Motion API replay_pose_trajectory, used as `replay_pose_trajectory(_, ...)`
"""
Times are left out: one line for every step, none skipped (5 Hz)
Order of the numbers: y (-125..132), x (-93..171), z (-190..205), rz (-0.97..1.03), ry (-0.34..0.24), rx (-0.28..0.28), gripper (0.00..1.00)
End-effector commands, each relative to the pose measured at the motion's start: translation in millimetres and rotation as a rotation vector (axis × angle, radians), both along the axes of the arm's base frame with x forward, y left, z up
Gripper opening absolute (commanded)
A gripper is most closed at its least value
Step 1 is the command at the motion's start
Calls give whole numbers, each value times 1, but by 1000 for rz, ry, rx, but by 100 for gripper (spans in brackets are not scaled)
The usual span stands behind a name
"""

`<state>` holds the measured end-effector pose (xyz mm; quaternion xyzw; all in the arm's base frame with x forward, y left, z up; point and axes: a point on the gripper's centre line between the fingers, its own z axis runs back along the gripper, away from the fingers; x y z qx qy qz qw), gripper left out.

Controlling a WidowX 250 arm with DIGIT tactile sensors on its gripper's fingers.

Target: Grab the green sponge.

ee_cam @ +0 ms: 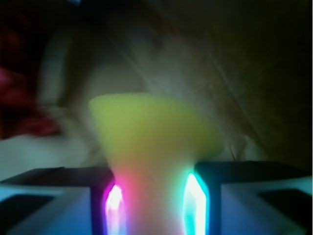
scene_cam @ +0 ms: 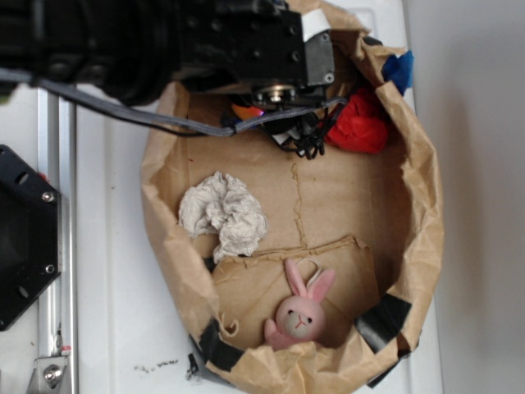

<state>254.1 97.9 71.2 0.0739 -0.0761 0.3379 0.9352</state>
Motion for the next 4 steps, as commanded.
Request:
replay_pose_trajectory(-51, -10, 96, -269, -7, -96, 0)
replay_pose_trajectory(-55, -14, 117, -374, -11, -110, 0)
replay_pose_trajectory(-49, -11, 128, -431, -44, -125, 0)
replay_pose_trajectory(-46, -11, 129, -417, -63, -126, 0)
